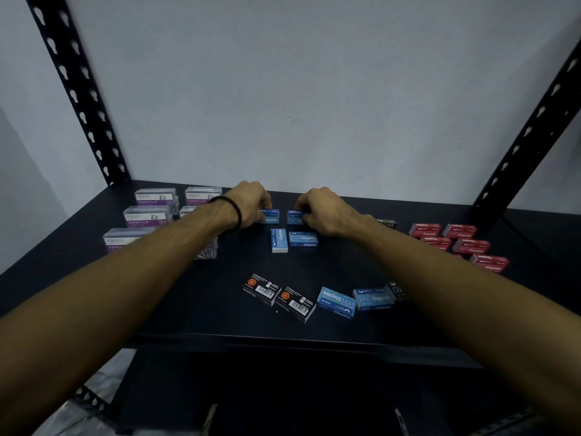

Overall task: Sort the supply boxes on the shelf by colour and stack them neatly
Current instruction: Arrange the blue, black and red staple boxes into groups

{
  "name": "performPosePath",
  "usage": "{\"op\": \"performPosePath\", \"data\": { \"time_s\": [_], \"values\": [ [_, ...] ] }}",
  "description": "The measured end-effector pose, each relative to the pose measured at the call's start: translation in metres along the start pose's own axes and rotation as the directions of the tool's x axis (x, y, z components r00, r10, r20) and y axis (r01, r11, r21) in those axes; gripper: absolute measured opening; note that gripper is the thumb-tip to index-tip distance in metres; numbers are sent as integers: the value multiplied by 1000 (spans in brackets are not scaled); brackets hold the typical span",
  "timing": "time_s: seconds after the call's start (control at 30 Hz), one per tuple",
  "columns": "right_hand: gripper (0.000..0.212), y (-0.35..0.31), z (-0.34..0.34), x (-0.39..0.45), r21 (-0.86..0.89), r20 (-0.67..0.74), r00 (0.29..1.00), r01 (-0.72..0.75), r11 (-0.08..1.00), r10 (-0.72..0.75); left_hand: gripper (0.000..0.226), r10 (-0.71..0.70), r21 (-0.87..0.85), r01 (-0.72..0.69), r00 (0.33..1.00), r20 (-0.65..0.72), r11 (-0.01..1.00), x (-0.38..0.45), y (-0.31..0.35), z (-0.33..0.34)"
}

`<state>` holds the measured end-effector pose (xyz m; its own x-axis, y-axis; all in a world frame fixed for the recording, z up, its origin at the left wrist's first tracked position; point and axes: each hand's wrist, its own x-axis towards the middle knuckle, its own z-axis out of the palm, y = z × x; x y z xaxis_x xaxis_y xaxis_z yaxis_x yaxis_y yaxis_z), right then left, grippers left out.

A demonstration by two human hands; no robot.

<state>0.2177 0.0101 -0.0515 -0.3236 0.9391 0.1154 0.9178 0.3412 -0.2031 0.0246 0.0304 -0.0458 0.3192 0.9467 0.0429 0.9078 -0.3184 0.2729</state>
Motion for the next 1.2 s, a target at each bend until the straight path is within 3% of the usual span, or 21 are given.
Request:
{"op": "performPosePath", "data": {
  "time_s": [0.33, 0.47, 0.77, 0.93, 1.2],
  "values": [
    [27, -1, -3, -7, -41, -10, 1000, -20, 999, 19, 37, -8, -12, 8, 1000, 1, 1000, -5, -1, -4],
    [37, 0, -10, -16, -55, -75, 997, -1, 998, -3, 41, 22, -32, -24, 998, -64, 999, -9, -3, -12],
    [27, -5, -12, -42, -5, -125, 991, 47, 999, -47, 28, 64, -99, -89, 972, -226, 991, -33, 9, -14],
    [28, -7, 0, -53, 7, -62, 996, 62, 998, -62, 21, 2, -119, -21, 987, -158, 993, -46, 21, 4],
    [32, -10, 9, -60, 63, -44, 995, 97, 993, -94, 38, -65, -121, 53, 993, -98, 991, -54, 28, 24]
  ]
}}
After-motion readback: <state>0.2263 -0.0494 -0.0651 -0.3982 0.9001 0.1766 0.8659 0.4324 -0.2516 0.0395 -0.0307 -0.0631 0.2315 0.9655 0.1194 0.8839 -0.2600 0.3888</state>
